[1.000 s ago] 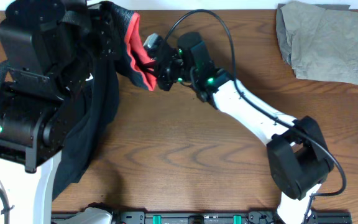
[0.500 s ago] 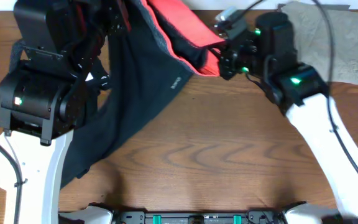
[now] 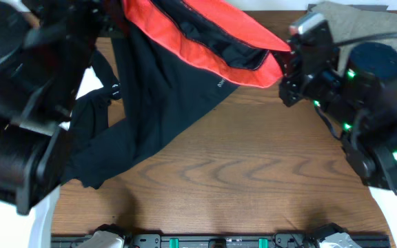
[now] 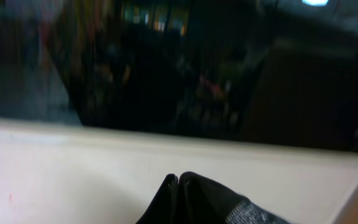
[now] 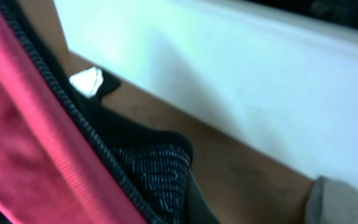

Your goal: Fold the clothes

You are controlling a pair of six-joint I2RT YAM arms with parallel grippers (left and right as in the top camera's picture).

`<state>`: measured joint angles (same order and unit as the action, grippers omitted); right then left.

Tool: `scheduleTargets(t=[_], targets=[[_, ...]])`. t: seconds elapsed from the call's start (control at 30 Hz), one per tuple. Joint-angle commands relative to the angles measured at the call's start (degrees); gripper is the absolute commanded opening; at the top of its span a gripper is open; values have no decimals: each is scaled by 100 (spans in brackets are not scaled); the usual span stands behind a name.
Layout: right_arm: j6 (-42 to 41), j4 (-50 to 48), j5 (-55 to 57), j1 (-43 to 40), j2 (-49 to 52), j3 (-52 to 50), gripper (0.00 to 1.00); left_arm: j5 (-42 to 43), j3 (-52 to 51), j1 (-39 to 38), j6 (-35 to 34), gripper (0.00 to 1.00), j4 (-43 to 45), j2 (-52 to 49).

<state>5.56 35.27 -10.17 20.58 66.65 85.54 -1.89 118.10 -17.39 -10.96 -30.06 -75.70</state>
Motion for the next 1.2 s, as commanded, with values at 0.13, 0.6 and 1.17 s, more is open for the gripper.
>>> scheduleTargets(t=[0.13,0.6,1.17], targets=[[72,28,350,20,-236,363,1,-1305,87,59,181,6,533,776],[-42,391,352,264,129,369,1,-1604,85,59,162,6,-713,590],[-83,-686,442,103,2232,369,1,-1384,85,234,168,6,-2291,-684]])
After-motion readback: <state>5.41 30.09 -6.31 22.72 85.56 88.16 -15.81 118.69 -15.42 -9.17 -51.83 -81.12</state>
